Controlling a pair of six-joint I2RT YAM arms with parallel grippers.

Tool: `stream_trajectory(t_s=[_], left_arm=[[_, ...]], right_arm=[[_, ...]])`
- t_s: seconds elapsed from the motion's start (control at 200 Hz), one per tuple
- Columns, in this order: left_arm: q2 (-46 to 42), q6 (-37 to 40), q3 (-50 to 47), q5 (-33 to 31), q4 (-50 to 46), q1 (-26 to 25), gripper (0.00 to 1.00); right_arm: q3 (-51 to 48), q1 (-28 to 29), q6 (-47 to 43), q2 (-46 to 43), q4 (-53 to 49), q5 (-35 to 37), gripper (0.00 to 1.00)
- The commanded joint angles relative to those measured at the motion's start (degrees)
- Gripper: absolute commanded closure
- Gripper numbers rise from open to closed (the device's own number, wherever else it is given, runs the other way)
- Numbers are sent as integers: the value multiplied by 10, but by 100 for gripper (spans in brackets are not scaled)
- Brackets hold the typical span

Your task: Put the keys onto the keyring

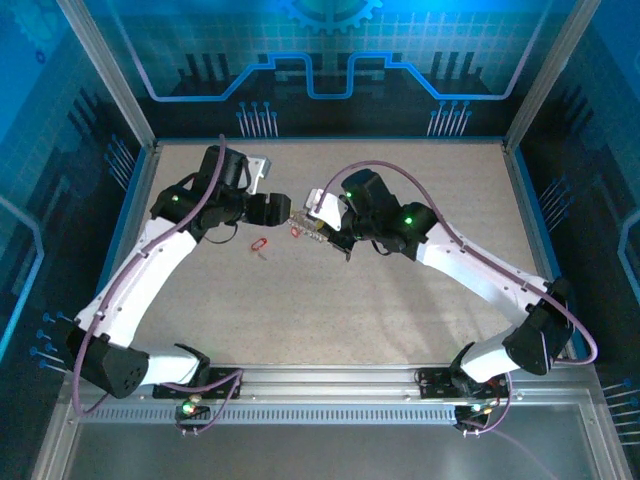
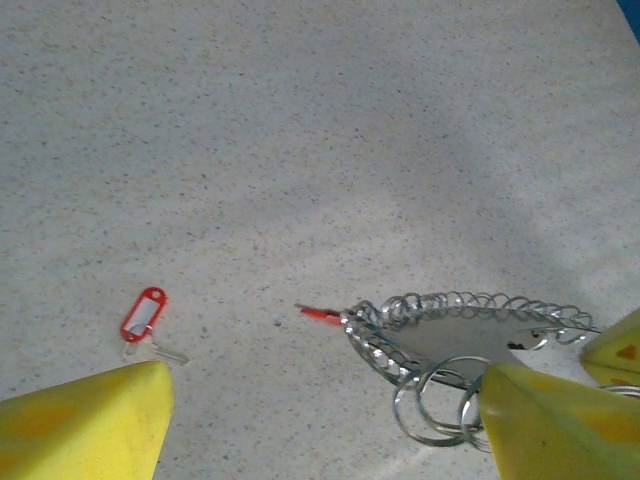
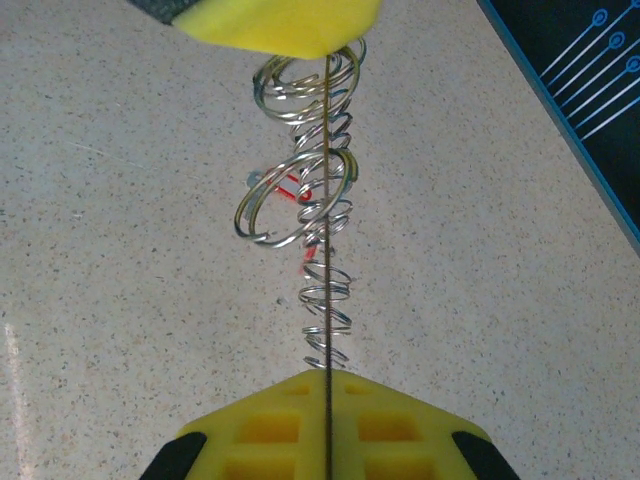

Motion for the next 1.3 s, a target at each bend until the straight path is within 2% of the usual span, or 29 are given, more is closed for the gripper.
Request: stream_trajectory(t_s=[0.0,0.085,0.175,0.37,0.46,0.535,0.625,0.795,0.955,1.045,1.121,1.181,1.291], left_arm=[[-18,24,-14,-38,-8,8,19],[-30,51,-16,-23,-7,11,15],[-71,98,-31,19,11,12,12],[-229,216,-147,94,146,12,13],[-289,282,-202,182,191,11,12],[-310,322,-225,257,188,11,10],[-313,343,-235,306,173,11,9],[-321,409,-283,311,198,11,2],[-331,405,-316,291,250,10,2],[-336,431,-332,312,261,9,9],[-338,435,-350,316,285,7,25],[-338,436,-362,319,299,5,34],[-342,426,-382,325,345,0,43]], right_arm=[[-6,-2,-16,-29,33,-34,100],[-10,-2,-33,-35,31,-42,100],[-11,-3,-61,-41,23,-48,100],[-4,-9,-120,-49,0,-107,100],[-8,-14,-152,-55,-3,-154,100],[-13,-17,-183,-61,-2,-189,100],[-17,-21,-207,-65,-3,-214,100],[-10,-30,-231,-63,-22,-271,100],[-8,-37,-245,-60,-36,-315,100],[-2,-38,-239,-54,-43,-319,100],[-1,-38,-236,-52,-41,-329,100],[3,-38,-236,-48,-40,-335,100],[12,-38,-237,-41,-51,-342,100]])
